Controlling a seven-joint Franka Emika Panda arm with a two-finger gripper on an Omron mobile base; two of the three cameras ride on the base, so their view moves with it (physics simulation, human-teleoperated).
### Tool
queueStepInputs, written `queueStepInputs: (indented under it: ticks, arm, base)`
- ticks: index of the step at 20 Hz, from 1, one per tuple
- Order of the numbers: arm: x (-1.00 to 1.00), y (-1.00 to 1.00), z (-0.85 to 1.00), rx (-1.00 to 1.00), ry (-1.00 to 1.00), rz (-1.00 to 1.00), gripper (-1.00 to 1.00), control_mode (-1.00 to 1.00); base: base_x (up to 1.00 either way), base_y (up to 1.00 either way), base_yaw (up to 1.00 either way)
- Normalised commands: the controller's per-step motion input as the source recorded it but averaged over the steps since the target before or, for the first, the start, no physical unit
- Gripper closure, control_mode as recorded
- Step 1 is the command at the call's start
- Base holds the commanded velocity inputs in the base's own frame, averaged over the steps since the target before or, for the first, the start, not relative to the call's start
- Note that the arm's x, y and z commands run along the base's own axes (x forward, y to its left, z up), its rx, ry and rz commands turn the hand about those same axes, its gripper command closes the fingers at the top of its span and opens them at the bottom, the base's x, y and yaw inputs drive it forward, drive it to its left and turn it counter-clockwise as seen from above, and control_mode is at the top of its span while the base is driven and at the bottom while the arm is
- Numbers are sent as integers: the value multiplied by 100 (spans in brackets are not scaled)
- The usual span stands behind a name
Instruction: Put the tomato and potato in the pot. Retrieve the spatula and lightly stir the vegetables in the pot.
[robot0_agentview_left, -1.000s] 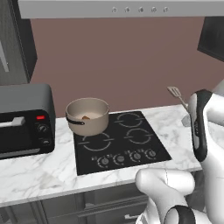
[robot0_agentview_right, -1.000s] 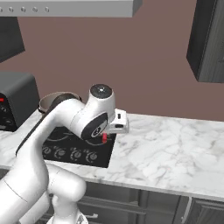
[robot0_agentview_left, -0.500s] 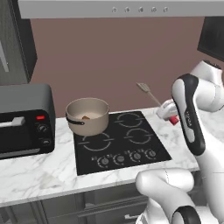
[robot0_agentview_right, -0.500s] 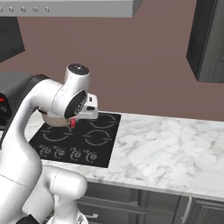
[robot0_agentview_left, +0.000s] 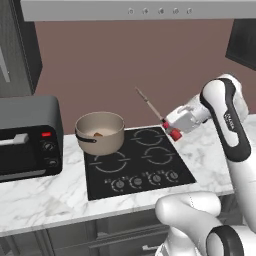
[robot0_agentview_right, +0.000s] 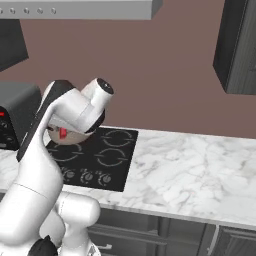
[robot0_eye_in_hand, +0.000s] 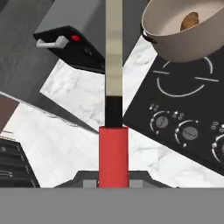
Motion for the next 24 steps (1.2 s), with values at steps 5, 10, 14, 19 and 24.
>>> queueStepInputs:
  ticks: [5,10,14,19,24]
  arm:
    - [26,62,10,49,27,11,100,-100]
    - [24,30,52,49,40,16,100,-100]
    - [0,3,66,56,36,12,100,-100]
    - [9,18,30,42,50,8,100,-100]
    - [28,5,20,15,61,1,100,-100]
  base:
    - [0,0,0]
    - [0,0,0]
    - [0,0,0]
    - [0,0,0]
    - [0,0,0]
